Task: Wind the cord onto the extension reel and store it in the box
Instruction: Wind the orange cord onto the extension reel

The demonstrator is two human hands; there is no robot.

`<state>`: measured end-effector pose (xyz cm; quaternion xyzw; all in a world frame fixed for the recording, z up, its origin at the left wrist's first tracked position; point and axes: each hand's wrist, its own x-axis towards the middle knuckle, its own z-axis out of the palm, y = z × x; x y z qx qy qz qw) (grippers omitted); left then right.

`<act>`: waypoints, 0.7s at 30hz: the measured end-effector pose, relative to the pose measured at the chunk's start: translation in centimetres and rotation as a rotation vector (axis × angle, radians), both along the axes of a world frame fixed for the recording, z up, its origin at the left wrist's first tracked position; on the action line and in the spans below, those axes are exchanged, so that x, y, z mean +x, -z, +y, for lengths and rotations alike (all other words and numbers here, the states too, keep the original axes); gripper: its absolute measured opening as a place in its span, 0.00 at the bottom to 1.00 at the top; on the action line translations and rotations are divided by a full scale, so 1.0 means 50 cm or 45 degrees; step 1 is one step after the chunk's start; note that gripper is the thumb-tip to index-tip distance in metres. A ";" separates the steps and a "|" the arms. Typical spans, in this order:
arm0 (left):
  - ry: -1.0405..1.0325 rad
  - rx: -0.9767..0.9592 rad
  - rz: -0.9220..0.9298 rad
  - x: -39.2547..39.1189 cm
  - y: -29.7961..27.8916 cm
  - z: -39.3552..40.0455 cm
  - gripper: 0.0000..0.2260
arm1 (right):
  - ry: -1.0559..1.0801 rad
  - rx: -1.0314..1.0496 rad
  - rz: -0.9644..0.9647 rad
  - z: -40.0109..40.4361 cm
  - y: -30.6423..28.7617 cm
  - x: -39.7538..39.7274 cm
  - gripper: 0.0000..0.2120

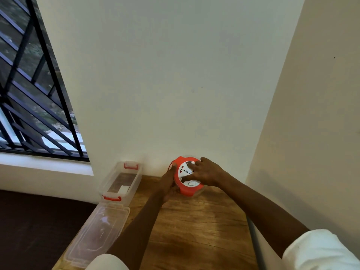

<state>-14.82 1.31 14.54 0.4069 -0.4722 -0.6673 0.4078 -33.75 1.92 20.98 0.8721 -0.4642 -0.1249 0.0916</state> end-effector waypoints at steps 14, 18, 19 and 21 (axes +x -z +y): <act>-0.267 -0.024 0.088 -0.026 -0.017 -0.046 0.19 | -0.295 -0.296 0.345 0.007 -0.038 -0.001 0.41; -0.331 -0.132 0.009 -0.037 -0.021 -0.053 0.15 | -0.276 -0.358 0.331 -0.004 -0.020 -0.008 0.43; -0.329 -0.161 -0.019 -0.037 -0.026 -0.059 0.15 | -0.251 -0.367 0.316 -0.005 -0.018 -0.009 0.43; -0.314 -0.230 -0.099 -0.037 -0.032 -0.069 0.15 | -0.208 -0.401 0.273 -0.007 -0.013 -0.010 0.40</act>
